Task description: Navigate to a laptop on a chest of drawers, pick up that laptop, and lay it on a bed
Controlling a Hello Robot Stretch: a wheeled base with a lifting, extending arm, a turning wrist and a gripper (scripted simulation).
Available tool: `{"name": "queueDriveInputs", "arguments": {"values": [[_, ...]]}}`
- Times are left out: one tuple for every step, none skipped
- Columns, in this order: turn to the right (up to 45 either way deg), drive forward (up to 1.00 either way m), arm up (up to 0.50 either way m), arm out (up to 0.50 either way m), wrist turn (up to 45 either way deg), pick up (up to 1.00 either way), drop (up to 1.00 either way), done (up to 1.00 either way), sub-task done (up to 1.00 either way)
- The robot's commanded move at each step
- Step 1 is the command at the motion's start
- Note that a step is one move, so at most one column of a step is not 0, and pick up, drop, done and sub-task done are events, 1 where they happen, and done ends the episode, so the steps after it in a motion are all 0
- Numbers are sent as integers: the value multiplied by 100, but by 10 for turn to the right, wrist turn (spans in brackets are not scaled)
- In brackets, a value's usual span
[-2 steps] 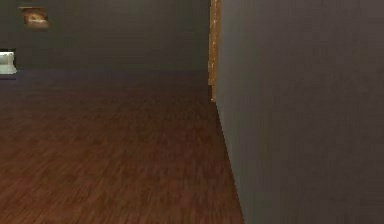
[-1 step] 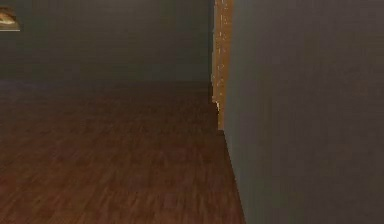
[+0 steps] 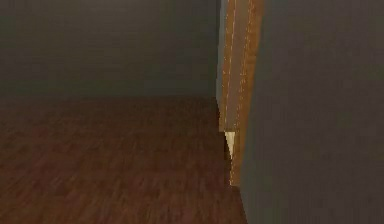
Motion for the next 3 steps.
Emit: {"name": "queueDriveInputs", "arguments": {"values": [[0, 100, 0, 0, 0, 0, 0, 0, 0], [0, 70, 0, 0, 0, 0, 0, 0, 0], [450, 0, 0, 0, 0, 0, 0, 0, 0]]}}
